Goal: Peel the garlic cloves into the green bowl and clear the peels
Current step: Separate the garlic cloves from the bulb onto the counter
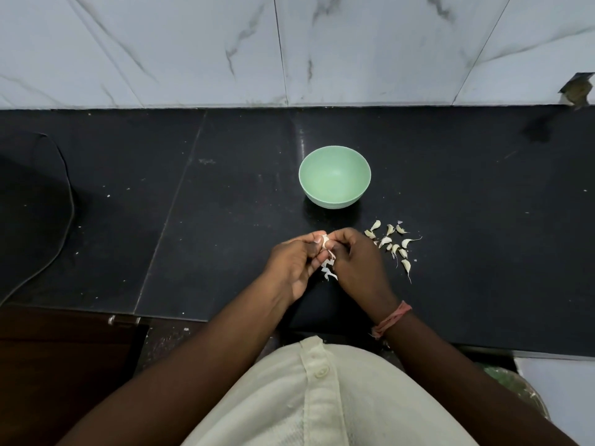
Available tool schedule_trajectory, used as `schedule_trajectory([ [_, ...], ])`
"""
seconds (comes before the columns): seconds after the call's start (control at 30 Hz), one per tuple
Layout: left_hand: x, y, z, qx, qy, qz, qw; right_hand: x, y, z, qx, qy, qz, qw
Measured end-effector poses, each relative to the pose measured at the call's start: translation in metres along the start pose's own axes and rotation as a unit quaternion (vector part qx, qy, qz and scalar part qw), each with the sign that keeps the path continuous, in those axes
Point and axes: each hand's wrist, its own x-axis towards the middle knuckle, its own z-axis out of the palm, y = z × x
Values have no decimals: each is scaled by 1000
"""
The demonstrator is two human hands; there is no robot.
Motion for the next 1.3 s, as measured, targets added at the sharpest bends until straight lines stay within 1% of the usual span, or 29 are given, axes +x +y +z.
schedule_trajectory([
  [0.1,-1,6,7,-17,2,0,1000,0,3,-1,36,17,-10,999],
  [0.23,-1,7,9,7,-1,25,1000,-1,0,-3,55,28,-27,998],
  [0.37,-3,-2,-1,48,-11,73,996,0,-5,-4,94,36,-5,995],
  [0.43,-4,-5,-4,49,-32,106,993,0,-6,-3,105,44,17,993],
  [0.53,-7,-7,-1,66,-48,144,986,2,-8,-2,119,71,41,990],
  [0.63,-8,-7,2,92,-26,175,980,3,-11,-3,102,76,36,991],
  [0.73,-5,-8,5,127,-5,212,969,3,-16,-1,128,80,44,988],
  [0.87,-8,-12,9,183,48,264,946,4,-12,8,76,88,14,993],
  [0.93,-8,-13,9,174,64,262,947,5,-10,11,81,93,19,992],
  [1.03,-5,-13,10,162,77,234,956,6,-12,13,108,87,46,989],
  [1.1,-1,-14,9,157,79,215,961,6,-15,10,158,81,84,980],
  [1.17,2,-14,8,140,68,185,970,6,-16,6,237,62,136,960],
  [1.23,4,-11,6,110,37,154,981,7,-14,1,350,31,187,918],
  [1.3,5,-8,5,107,24,142,984,8,-12,-2,433,10,216,875],
])
